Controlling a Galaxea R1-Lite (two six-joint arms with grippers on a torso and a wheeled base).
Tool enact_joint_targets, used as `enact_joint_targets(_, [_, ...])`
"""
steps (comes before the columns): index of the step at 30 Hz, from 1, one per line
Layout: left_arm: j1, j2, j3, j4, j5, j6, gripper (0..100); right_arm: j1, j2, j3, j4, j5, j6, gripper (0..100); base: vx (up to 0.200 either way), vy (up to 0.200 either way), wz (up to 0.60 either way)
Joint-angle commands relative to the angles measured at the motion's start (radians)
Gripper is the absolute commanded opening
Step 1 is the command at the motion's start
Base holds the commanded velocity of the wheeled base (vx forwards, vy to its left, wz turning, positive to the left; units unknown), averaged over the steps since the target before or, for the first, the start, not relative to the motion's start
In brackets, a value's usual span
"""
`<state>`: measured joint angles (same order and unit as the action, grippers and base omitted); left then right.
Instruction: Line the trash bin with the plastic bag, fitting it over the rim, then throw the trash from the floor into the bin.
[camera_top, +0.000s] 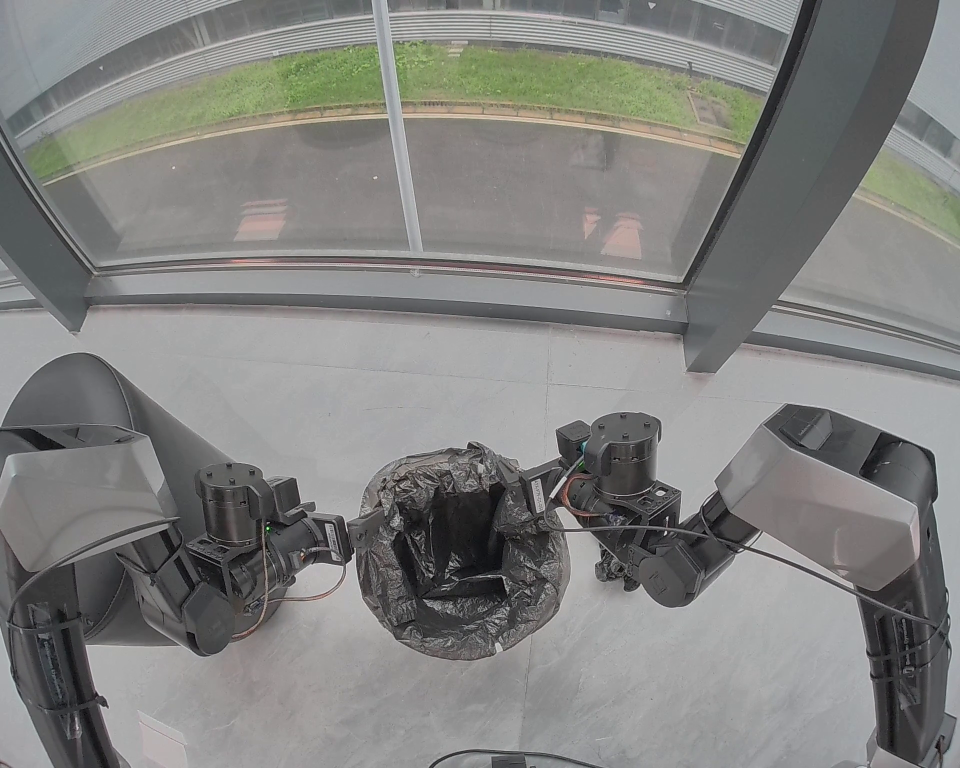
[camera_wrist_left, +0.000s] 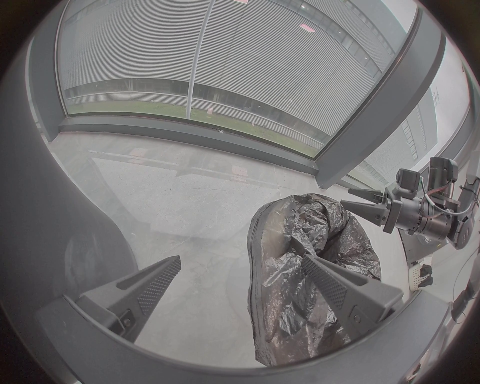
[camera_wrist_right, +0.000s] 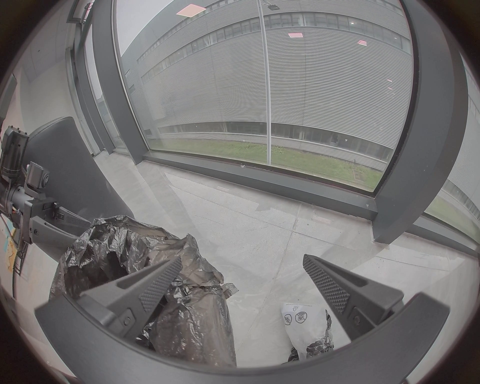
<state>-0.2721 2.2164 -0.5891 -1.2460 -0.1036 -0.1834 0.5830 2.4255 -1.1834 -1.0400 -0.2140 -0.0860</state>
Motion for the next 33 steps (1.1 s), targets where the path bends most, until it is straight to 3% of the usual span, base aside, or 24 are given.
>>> enact_joint_targets(1, [0.024,0.036,0.005,-0.036,0.004,-0.005,100,-0.003,0.013,0.001,-0.003,-0.004,0.005,100,0.0,0.0,0.0])
enact_joint_targets(10, [0.074,0.065,0.032,-0.099,0.004,-0.018,100,-0.008,0.017,0.002,-0.005,-0.004,0.006,100,0.0,0.0,0.0])
enact_joint_targets(22, [0.079,0.189,0.048,-0.199,-0.004,-0.018,100,-0.022,0.01,0.002,-0.005,-0.005,0.015,100,0.0,0.0,0.0])
enact_joint_targets(33, [0.082,0.137,0.089,-0.213,-0.004,-0.024,100,-0.02,-0.052,0.025,-0.017,-0.022,0.018,100,0.0,0.0,0.0])
